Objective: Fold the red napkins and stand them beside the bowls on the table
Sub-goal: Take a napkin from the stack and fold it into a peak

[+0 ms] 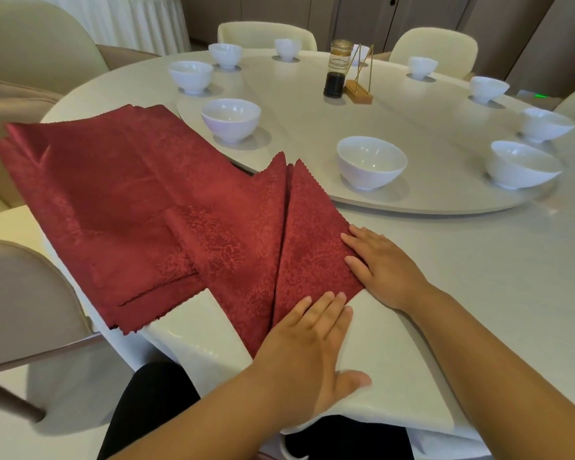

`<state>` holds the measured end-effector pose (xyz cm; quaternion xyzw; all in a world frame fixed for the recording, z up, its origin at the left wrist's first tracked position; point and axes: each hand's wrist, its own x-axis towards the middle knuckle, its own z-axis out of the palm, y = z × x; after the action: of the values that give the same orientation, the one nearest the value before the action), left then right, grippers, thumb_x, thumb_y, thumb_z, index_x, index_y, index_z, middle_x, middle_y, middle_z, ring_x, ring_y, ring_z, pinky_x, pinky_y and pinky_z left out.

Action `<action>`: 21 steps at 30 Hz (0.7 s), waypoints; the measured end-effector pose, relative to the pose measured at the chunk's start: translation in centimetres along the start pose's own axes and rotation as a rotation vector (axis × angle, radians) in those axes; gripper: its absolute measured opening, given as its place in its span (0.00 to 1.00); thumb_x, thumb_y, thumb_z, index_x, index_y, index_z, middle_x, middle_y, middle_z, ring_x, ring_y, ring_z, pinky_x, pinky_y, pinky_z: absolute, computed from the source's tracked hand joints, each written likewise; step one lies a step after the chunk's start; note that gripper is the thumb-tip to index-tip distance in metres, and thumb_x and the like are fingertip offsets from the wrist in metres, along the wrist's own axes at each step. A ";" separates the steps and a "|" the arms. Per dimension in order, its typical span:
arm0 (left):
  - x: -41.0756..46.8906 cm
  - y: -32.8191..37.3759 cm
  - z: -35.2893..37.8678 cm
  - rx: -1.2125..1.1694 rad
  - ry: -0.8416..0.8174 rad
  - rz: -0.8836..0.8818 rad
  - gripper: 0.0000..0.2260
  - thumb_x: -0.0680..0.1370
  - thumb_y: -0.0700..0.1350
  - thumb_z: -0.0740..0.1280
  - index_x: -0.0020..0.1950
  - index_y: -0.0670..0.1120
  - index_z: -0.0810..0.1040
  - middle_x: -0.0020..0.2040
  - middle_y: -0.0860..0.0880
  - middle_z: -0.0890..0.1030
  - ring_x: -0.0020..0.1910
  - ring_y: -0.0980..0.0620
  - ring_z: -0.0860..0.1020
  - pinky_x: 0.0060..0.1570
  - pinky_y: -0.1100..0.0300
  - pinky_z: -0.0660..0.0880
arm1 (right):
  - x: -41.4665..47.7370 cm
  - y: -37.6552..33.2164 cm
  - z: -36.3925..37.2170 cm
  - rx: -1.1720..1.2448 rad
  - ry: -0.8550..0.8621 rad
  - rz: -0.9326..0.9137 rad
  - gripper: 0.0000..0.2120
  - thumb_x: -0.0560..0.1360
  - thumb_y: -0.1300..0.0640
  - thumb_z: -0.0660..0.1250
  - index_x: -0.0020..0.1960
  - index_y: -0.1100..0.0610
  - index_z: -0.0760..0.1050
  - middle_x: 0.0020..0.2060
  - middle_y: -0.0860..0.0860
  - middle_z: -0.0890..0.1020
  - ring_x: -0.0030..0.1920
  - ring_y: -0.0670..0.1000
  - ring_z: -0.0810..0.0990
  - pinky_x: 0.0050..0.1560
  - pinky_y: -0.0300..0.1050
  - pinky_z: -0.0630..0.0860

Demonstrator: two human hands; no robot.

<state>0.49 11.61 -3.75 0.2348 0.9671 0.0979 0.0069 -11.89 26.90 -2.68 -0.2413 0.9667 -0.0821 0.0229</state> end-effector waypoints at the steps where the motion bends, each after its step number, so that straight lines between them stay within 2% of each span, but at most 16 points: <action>1: -0.6 -0.4 0.4 0.021 -0.008 0.006 0.37 0.80 0.58 0.35 0.56 0.41 0.80 0.58 0.45 0.80 0.58 0.51 0.78 0.59 0.55 0.67 | 0.0 0.0 0.0 0.001 0.001 -0.001 0.34 0.70 0.42 0.40 0.74 0.51 0.54 0.75 0.49 0.54 0.74 0.48 0.50 0.71 0.39 0.43; 4: -2.8 -1.1 1.0 0.061 0.022 0.021 0.34 0.80 0.59 0.37 0.61 0.42 0.76 0.60 0.46 0.79 0.62 0.50 0.72 0.63 0.57 0.62 | 0.0 0.0 -0.1 0.007 -0.002 0.000 0.34 0.70 0.42 0.40 0.74 0.51 0.54 0.75 0.49 0.54 0.74 0.48 0.50 0.71 0.39 0.43; 7: -4.5 -1.8 1.8 0.096 0.146 0.042 0.28 0.80 0.59 0.39 0.63 0.42 0.68 0.60 0.46 0.78 0.62 0.52 0.68 0.65 0.56 0.57 | 0.0 0.0 -0.1 0.002 -0.013 0.002 0.34 0.70 0.42 0.40 0.74 0.51 0.54 0.75 0.49 0.53 0.74 0.47 0.50 0.71 0.39 0.43; 9: -4.9 -2.0 2.0 0.128 0.267 0.080 0.24 0.80 0.57 0.42 0.62 0.43 0.68 0.59 0.47 0.79 0.62 0.53 0.68 0.65 0.56 0.56 | 0.0 0.0 -0.1 0.007 -0.009 0.003 0.34 0.70 0.42 0.40 0.74 0.51 0.54 0.75 0.49 0.53 0.74 0.48 0.51 0.71 0.40 0.43; 12: -5.0 -2.2 1.3 0.077 0.433 0.151 0.17 0.77 0.54 0.53 0.61 0.47 0.68 0.58 0.50 0.80 0.62 0.54 0.69 0.65 0.56 0.59 | -0.2 -0.1 -0.1 0.017 0.008 0.006 0.34 0.70 0.42 0.41 0.74 0.52 0.55 0.74 0.49 0.55 0.74 0.48 0.52 0.71 0.40 0.44; 14: -5.0 -3.0 0.0 -0.005 0.528 0.122 0.15 0.81 0.51 0.49 0.61 0.48 0.69 0.60 0.51 0.78 0.63 0.54 0.69 0.65 0.55 0.59 | -0.3 -0.2 -0.1 0.016 0.030 0.013 0.33 0.70 0.43 0.42 0.74 0.52 0.56 0.74 0.49 0.56 0.74 0.49 0.53 0.71 0.40 0.44; 16: -4.8 -4.3 -1.2 -0.078 0.622 0.025 0.17 0.82 0.51 0.47 0.60 0.47 0.71 0.59 0.49 0.78 0.61 0.54 0.70 0.65 0.57 0.60 | -0.3 -0.3 -0.1 0.013 0.039 0.020 0.33 0.70 0.43 0.42 0.73 0.52 0.57 0.74 0.50 0.57 0.74 0.49 0.53 0.71 0.40 0.44; 17: -4.6 -4.9 -1.7 -0.101 0.661 -0.040 0.16 0.81 0.51 0.51 0.57 0.46 0.75 0.56 0.48 0.80 0.57 0.54 0.71 0.61 0.58 0.63 | -0.3 -0.3 -0.1 0.011 0.039 0.020 0.33 0.70 0.42 0.42 0.73 0.52 0.58 0.74 0.50 0.57 0.74 0.49 0.54 0.71 0.41 0.44; 19: -3.7 -5.8 -2.5 -0.115 0.673 -0.176 0.15 0.74 0.51 0.58 0.47 0.44 0.80 0.44 0.48 0.82 0.46 0.54 0.74 0.47 0.60 0.70 | -0.4 -0.3 -0.1 0.011 0.045 0.013 0.36 0.70 0.38 0.39 0.73 0.52 0.58 0.74 0.50 0.58 0.74 0.50 0.54 0.71 0.41 0.45; 21: -2.2 -5.4 -3.6 -0.111 0.554 -0.278 0.14 0.71 0.54 0.59 0.42 0.46 0.78 0.38 0.51 0.79 0.38 0.52 0.76 0.38 0.60 0.70 | -0.4 -0.2 0.0 0.012 0.050 0.006 0.42 0.65 0.35 0.34 0.73 0.52 0.59 0.73 0.50 0.58 0.74 0.50 0.55 0.71 0.42 0.45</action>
<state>-0.22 5.20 -1.36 0.0640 0.9482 0.2087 -0.2309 -11.50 26.91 -2.61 -0.2362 0.9672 -0.0938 0.0005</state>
